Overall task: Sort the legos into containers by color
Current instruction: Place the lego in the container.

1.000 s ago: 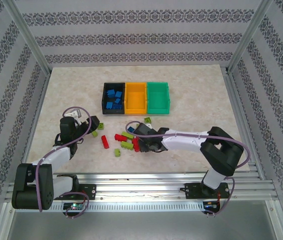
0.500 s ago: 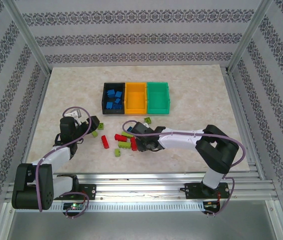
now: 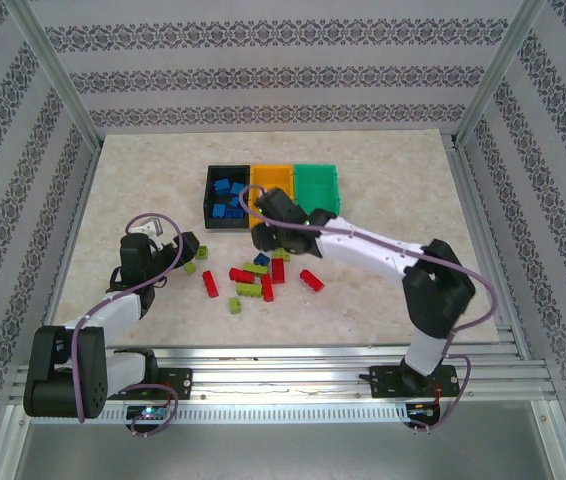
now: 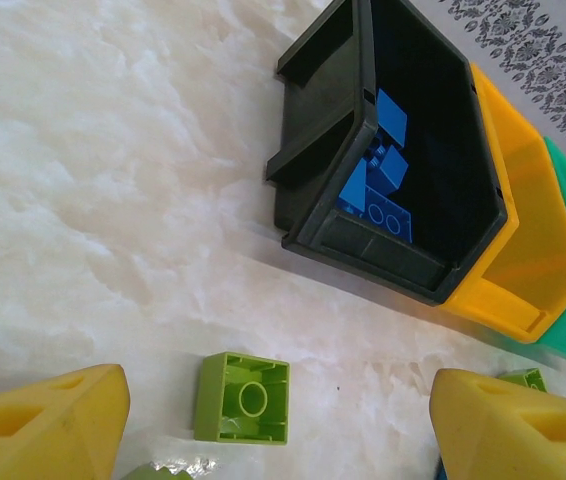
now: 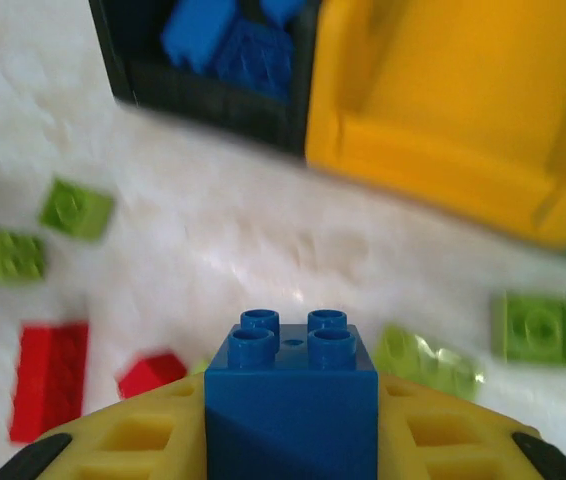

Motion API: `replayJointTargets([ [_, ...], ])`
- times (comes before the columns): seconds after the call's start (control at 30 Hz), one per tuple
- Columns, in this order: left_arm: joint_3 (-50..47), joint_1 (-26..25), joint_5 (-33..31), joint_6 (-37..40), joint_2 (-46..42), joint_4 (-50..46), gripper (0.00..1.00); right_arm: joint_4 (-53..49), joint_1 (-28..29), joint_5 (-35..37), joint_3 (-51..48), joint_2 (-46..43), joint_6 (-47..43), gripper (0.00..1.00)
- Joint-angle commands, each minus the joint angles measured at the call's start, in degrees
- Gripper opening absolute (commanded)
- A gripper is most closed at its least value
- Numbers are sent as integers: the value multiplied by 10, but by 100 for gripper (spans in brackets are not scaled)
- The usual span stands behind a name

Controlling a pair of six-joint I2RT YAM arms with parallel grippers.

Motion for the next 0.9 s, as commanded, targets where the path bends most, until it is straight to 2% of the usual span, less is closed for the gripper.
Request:
replayJointTargets([
  [0.0,1,9,8,-2,3,25,79,-4,-13,-34,102,75,-40,34],
  [0.23,2,9,8,-2,2,23,79,-31,-46,-58,342,234,-48,37],
  [0.3,4,9,10,-2,2,21,79,-49,-56,-68,409,280,-43,43],
  [0.4,5,9,7,1,-2,15,79,-71,-61,-86,460,308,-33,53],
  [0.57,6,9,6,1,-2,14,79,-37,-51,-86,374,253,-35,53],
  [0.87,7,9,11,-2,-2,15,79,11,-24,-47,110,83,-50,53],
])
